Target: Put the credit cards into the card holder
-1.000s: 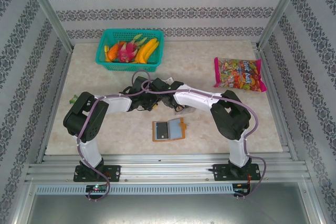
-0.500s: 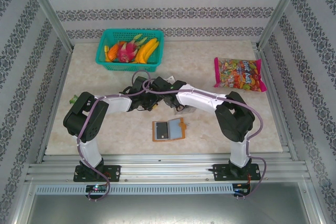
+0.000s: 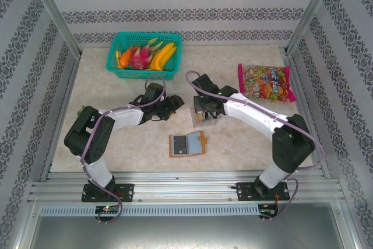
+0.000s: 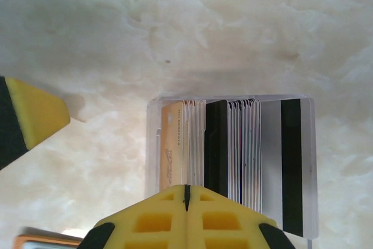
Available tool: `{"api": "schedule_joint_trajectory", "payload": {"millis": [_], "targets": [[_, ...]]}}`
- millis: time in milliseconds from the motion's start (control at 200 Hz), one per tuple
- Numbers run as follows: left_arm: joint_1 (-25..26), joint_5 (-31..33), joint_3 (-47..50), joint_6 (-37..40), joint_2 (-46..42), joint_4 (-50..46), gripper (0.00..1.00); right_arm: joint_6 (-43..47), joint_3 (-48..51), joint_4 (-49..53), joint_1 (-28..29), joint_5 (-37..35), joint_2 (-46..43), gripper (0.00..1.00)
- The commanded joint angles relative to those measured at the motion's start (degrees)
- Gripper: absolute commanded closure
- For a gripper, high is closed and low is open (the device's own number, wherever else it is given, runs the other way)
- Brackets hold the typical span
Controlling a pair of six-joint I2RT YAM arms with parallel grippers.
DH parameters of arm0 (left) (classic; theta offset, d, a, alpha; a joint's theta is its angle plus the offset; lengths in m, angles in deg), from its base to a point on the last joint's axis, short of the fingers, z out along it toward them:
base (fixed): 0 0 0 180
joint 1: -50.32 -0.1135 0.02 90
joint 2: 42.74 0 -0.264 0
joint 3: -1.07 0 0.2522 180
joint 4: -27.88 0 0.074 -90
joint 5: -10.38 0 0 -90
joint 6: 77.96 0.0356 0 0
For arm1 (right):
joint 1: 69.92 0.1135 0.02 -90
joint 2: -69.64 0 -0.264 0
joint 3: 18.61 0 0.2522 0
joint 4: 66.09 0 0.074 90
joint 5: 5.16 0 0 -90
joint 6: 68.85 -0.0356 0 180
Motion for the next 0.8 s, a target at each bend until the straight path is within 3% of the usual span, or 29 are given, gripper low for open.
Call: {"api": "schedule_joint_trajectory", "payload": {"millis": [0,305,530,799], "targets": [[-0.5,-2.2,1.5,1.6,-1.7,4.8,0.35,-6.2,4.0,-7.1,-2.9,11.6,-3.7,1.0],[-0.4,-12.2,5.1,-2.4,-2.9,22.6,0.29,-18.5,14.0,-23.9,-11.3,30.9,-11.6,1.0],[-0.4,-19.8,4.1,-7.1,-2.4,34.7,0.39,-26.5,17.8,-32.4,-16.0,39.4,-15.8,1.0],[-0.3,-22.4,3.1,-10.1,-2.2,42.3,0.52,-31.3,19.5,-37.6,-17.7,44.0,-16.0,1.0]]}}
